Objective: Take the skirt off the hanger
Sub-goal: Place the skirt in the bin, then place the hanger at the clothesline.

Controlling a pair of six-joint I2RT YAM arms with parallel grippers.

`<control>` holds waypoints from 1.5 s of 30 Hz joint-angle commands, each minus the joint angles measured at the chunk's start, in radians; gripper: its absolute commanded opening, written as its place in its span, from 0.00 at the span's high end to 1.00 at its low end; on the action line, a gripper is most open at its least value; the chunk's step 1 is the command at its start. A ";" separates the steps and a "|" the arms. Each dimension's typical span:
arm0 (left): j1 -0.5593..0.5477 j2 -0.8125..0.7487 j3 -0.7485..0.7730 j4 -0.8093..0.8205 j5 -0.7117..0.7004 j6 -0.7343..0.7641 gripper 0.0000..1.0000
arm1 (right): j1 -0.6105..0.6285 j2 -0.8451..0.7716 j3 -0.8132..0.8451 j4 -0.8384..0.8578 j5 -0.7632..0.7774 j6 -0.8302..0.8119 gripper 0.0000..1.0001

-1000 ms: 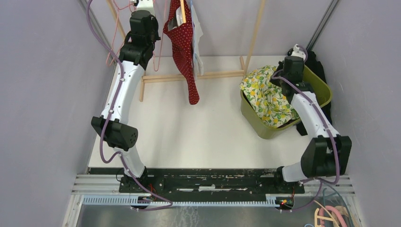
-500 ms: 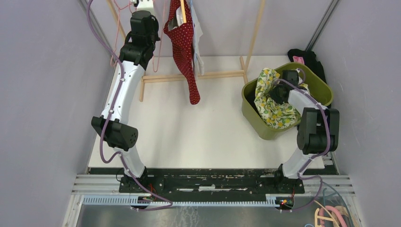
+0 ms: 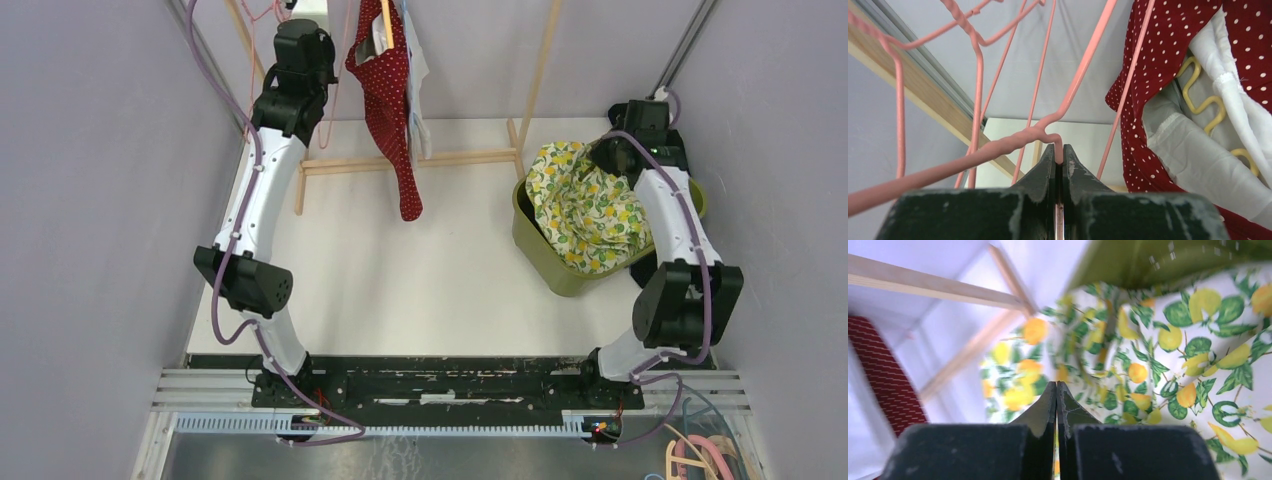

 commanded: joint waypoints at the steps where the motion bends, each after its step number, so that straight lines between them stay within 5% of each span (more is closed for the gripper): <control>1: -0.002 0.009 0.071 0.095 0.000 0.083 0.97 | -0.001 -0.128 0.112 0.018 0.023 0.004 0.99; 5: -0.003 0.032 0.075 0.098 -0.036 0.119 0.97 | -0.002 -0.137 0.193 0.054 0.019 0.013 0.99; 13: -0.002 0.083 0.136 0.084 -0.062 0.116 0.97 | 0.028 -0.038 0.384 0.278 -0.309 -0.041 0.96; 25: -0.005 0.124 0.213 0.068 -0.114 0.133 0.97 | 0.121 0.045 0.506 0.483 -0.526 -0.065 0.85; 32: -0.012 0.105 0.176 0.052 -0.120 0.150 0.97 | 0.359 -0.001 0.493 0.381 -0.486 -0.299 0.75; 45: -0.012 0.193 0.297 -0.007 -0.188 0.171 0.97 | 0.477 -0.069 0.499 0.310 -0.419 -0.254 0.77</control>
